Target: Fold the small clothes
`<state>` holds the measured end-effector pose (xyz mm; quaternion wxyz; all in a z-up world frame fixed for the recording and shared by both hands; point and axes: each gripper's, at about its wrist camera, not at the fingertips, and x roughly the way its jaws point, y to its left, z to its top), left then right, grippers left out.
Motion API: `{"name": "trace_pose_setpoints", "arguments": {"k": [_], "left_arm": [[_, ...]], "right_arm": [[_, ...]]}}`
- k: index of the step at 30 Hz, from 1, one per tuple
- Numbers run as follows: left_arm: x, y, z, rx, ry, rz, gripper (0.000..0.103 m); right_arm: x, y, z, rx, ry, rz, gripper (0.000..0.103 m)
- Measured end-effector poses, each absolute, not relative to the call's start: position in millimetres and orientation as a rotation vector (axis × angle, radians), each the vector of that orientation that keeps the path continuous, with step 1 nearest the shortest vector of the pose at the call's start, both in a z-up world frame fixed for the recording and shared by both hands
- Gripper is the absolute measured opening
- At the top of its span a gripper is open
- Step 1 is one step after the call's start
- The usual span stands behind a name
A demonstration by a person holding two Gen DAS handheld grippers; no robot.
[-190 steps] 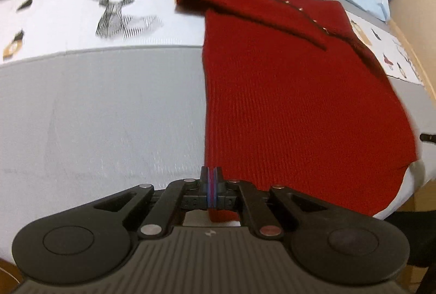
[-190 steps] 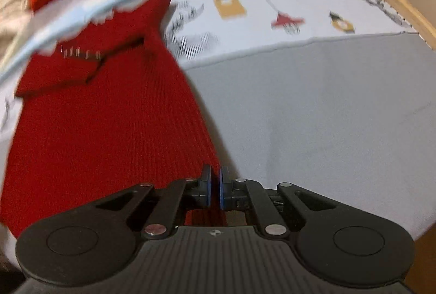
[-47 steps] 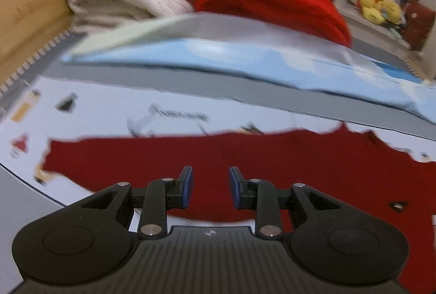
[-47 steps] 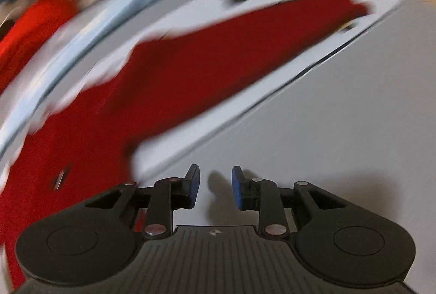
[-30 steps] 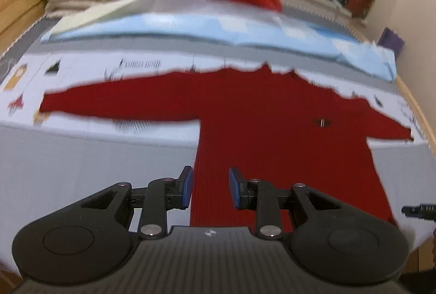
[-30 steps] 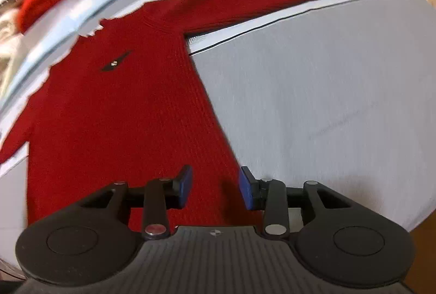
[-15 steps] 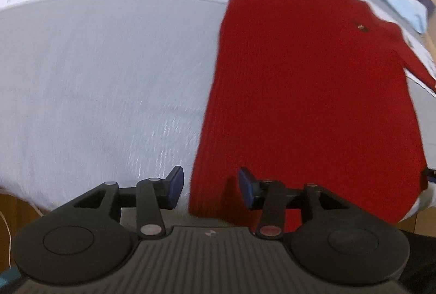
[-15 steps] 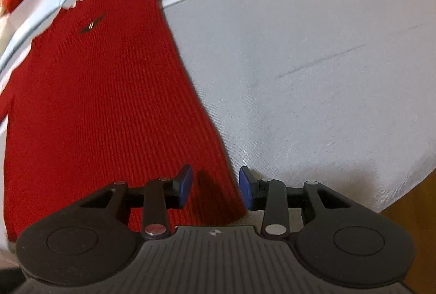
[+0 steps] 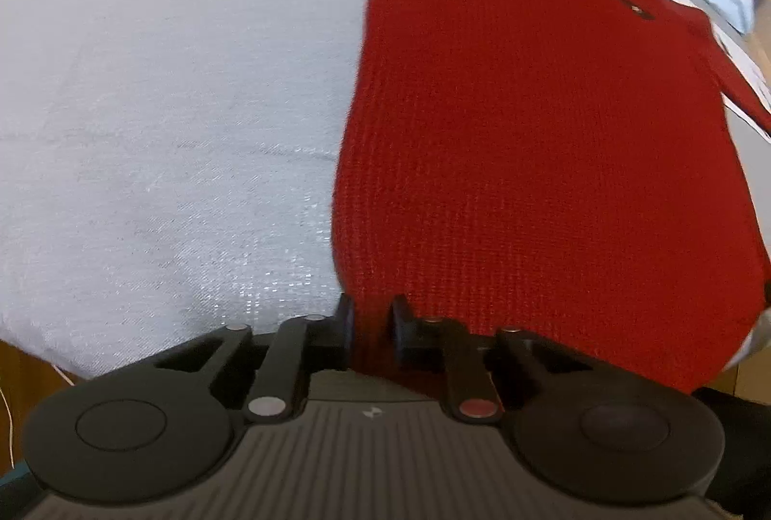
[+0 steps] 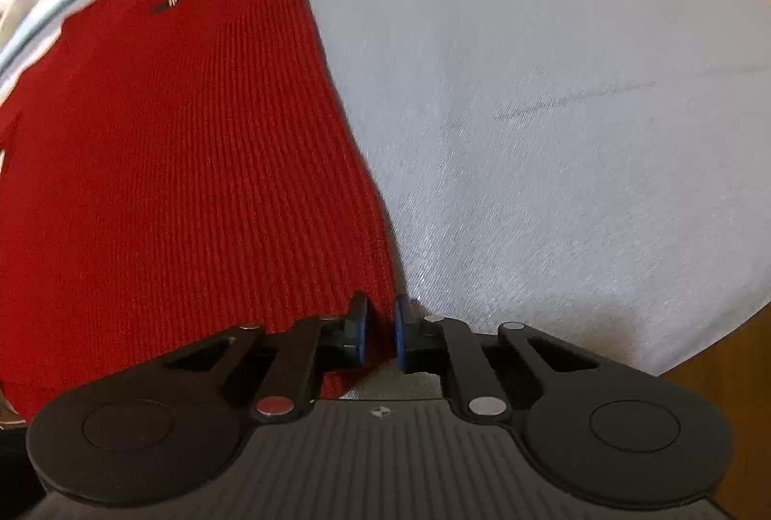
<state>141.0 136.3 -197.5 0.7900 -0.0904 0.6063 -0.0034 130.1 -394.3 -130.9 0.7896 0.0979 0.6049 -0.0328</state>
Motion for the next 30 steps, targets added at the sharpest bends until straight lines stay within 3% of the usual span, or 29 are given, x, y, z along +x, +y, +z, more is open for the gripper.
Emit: {"name": "trace_pose_setpoints", "arguments": {"k": [5,8,13,19,22,24,26,30], "left_arm": [[125,127,-180,-0.103,1.268,-0.09,0.013],[127,147,-191,-0.152,1.317,-0.024,0.012],[125,137,-170,-0.107,1.239,-0.047,0.016],[121,112,-163,-0.038,1.163,-0.143,0.02],[129,109,-191,-0.012,1.286,-0.151,0.035],[128,108,-201,0.031,1.32,-0.153,0.035],[129,105,-192,0.038,1.299,-0.149,0.036],[128,102,-183,0.034,1.257,-0.182,0.053]], "right_arm": [[122,-419,-121,0.255,1.241,-0.195,0.005],[122,-416,-128,0.252,1.279,-0.174,0.006],[123,-395,-129,0.157,1.308,-0.134,0.009],[119,-389,-106,0.127,1.157,-0.137,0.011],[118,-386,-108,0.155,1.156,-0.084,0.015],[120,-381,-122,0.171,1.247,-0.031,0.038],[119,-372,-141,0.084,1.364,-0.019,0.039],[120,-367,-133,0.057,1.31,-0.007,0.04]]}}
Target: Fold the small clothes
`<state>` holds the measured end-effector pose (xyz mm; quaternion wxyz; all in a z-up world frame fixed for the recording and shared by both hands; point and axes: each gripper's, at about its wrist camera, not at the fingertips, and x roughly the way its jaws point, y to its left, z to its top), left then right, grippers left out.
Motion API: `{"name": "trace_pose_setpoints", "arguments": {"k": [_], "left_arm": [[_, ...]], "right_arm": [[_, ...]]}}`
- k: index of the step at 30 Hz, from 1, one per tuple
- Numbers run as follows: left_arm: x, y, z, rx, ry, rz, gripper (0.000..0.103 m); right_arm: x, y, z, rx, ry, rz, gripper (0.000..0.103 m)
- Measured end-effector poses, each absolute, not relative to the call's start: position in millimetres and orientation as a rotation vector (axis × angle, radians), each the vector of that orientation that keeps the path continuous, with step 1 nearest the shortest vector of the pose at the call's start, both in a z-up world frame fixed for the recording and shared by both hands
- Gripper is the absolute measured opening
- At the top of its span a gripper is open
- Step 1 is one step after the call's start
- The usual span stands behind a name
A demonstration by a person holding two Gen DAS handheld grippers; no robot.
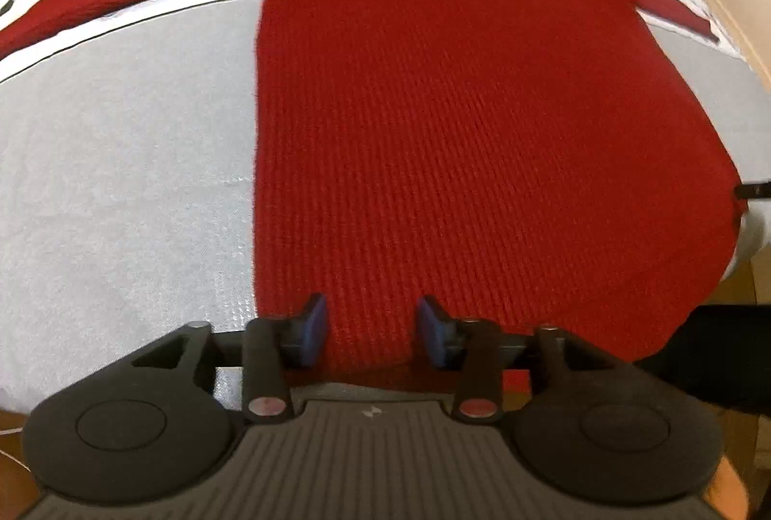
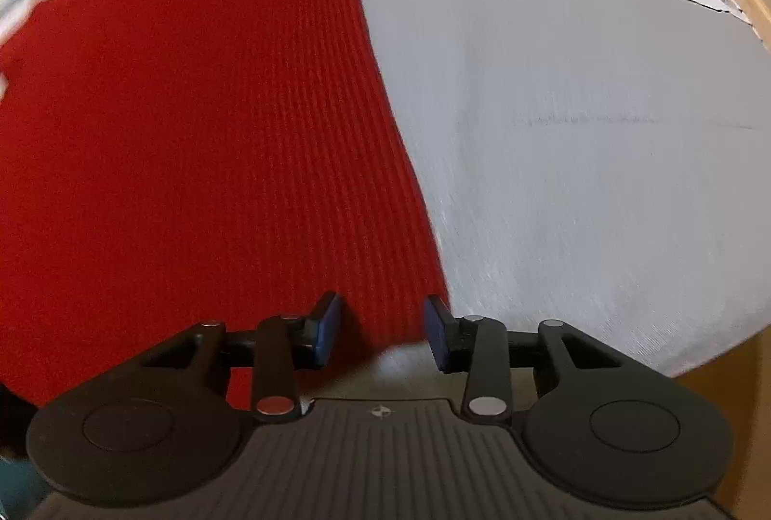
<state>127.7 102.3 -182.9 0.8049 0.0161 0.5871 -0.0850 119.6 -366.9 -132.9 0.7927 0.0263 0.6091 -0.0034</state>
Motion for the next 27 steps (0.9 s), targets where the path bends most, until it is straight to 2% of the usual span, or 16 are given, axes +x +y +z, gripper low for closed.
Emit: {"name": "trace_pose_setpoints", "arguments": {"k": [2,5,7,10,11,16,23,27], "left_arm": [[129,99,-197,0.102,1.315,-0.17,0.053],[133,95,-188,0.079,1.271,-0.17,0.054],[127,93,-173,0.042,1.21,-0.182,0.054],[125,90,-152,0.032,1.078,-0.162,0.063],[124,89,-146,0.036,1.031,-0.149,0.065],[101,65,-118,0.088,0.864,-0.098,0.065],[153,18,-54,0.135,0.68,-0.103,0.065],[200,-4,-19,0.088,0.636,-0.122,0.066]], "right_arm": [[121,-370,-134,0.063,1.307,-0.02,0.04],[119,-368,-143,0.006,1.361,-0.061,0.041],[120,-367,-131,0.024,1.296,-0.057,0.041],[120,-366,-106,0.061,1.14,-0.061,0.042],[120,-367,-98,0.077,1.097,-0.071,0.045],[122,-366,-84,0.14,1.0,-0.075,0.048],[138,-351,-70,0.153,0.928,-0.029,0.048],[148,-347,-63,0.183,0.895,-0.021,0.048]]}}
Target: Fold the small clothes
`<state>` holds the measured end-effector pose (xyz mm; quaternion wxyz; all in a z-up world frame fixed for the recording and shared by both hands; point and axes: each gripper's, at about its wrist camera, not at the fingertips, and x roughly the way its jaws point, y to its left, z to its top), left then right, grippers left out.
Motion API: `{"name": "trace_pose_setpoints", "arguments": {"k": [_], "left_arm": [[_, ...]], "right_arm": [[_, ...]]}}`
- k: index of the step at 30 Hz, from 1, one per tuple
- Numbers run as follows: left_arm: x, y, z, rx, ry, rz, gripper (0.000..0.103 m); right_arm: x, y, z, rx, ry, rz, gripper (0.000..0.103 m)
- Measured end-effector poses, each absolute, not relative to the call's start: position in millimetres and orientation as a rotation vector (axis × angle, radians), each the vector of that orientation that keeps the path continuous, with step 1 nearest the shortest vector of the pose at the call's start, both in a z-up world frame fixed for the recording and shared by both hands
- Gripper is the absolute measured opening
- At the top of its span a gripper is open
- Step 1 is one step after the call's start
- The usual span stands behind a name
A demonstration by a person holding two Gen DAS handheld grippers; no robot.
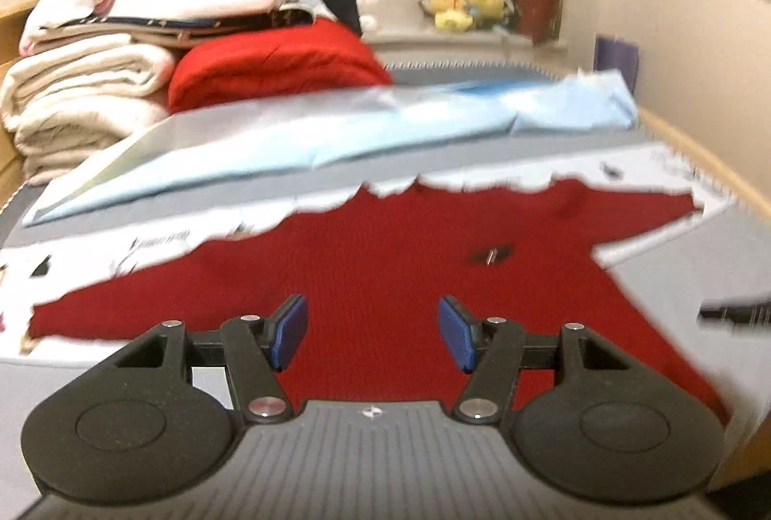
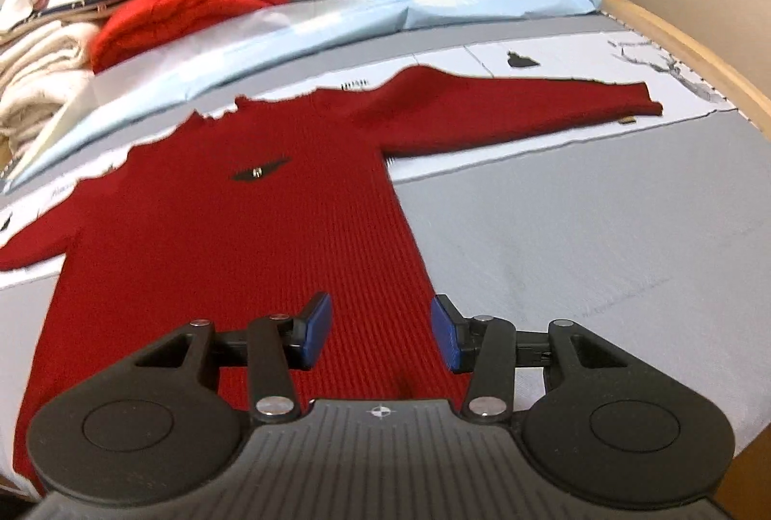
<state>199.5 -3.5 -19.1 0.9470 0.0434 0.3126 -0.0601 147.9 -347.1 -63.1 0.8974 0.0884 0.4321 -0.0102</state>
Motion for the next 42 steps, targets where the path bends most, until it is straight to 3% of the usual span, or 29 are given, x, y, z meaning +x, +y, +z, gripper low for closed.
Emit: {"name": "trace_pose_setpoints", "arguments": {"k": [3,6,10,19,33,42], "left_arm": [[219,-18,-8,0.102,0.596,-0.141,0.075],[237,-27,-33,0.147,0.539,-0.159,0.08],[275,-31,-82,0.171,0.781,-0.107,0.077],[302,-22,-81,0.128,0.809,-0.133,0.078],[336,7,-113,0.03,0.941,-0.053,0.078],[343,5,-121,0.037,0.956,-0.06,0.078]], "right_arm": [[151,-346,-61,0.202,0.853,-0.041,0.048],[155,-345,-61,0.204,0.836,-0.073,0.047],[162,-348,-61,0.217,0.818,-0.088,0.047],[219,-399,-68,0.296,0.798,-0.228,0.047],[353,-522,-150,0.653,0.738,-0.531,0.047],[383,-559,-190,0.824,0.677,-0.654,0.044]]}}
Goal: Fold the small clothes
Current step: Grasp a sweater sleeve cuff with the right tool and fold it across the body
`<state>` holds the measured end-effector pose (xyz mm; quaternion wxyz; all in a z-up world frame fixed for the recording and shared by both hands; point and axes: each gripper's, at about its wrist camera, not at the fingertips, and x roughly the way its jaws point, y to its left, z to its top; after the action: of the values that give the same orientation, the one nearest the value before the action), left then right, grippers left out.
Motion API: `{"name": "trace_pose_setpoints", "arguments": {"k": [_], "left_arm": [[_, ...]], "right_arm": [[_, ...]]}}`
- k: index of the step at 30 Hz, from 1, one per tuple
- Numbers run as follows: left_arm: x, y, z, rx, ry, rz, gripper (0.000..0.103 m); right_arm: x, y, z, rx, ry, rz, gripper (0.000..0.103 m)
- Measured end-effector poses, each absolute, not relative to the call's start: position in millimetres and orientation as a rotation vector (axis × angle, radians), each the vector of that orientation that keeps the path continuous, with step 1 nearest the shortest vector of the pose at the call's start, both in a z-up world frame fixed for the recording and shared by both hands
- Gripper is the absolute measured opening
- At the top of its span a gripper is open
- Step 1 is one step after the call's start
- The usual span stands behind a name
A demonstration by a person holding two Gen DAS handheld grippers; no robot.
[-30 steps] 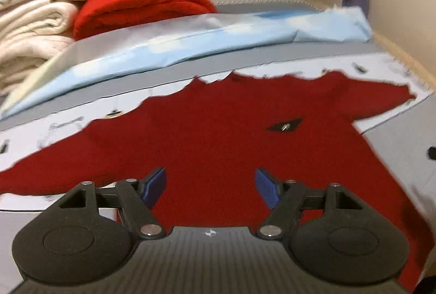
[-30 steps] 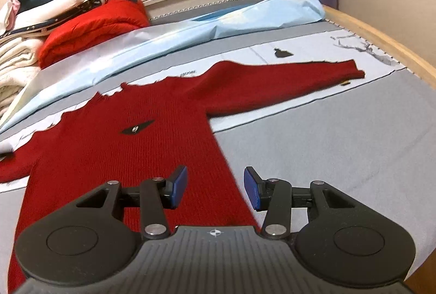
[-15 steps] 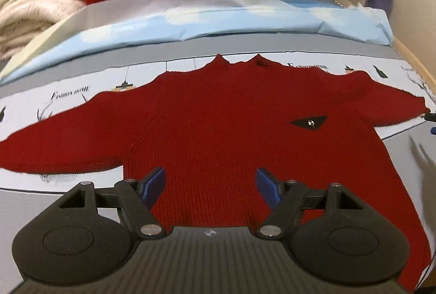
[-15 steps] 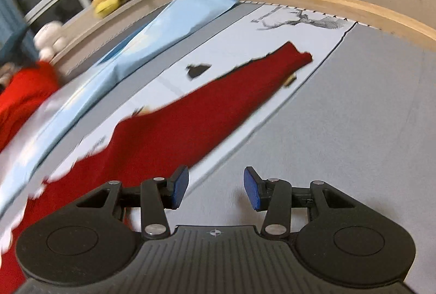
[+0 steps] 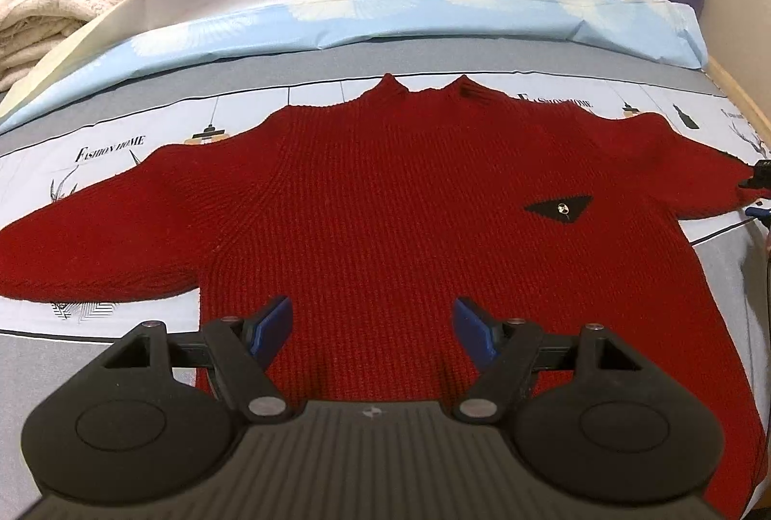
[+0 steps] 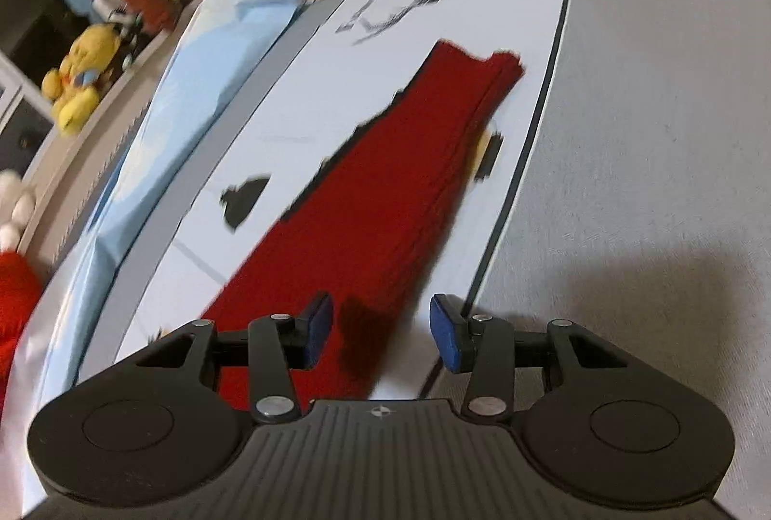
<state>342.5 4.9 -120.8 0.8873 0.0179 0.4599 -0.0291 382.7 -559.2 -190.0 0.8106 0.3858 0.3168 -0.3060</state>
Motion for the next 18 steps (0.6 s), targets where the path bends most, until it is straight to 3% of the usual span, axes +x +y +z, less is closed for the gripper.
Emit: {"name": "trace_pose_setpoints", "arguments": {"k": [1,3,7,11,18], "left_arm": [[343,6,-121,0.036,0.955,-0.059,0.078],[342,9,-120,0.031,0.953,-0.054,0.078],[340,19,-118,0.015,0.951,-0.037,0.078],[339,34,-111,-0.016,0.943,-0.014,0.078],[341,74,-99,-0.126,0.948,0.054,0.078]], "right_arm": [[385,-562,-190,0.822,0.667,-0.671,0.043],[387,-567,-189,0.813,0.659,-0.696,0.013],[391,-569,-174,0.765,0.63,-0.699,0.011],[413,-535,-135,0.525,0.605,-0.655,0.011],[430,-347,-64,-0.016,0.466,-0.237,0.01]]}}
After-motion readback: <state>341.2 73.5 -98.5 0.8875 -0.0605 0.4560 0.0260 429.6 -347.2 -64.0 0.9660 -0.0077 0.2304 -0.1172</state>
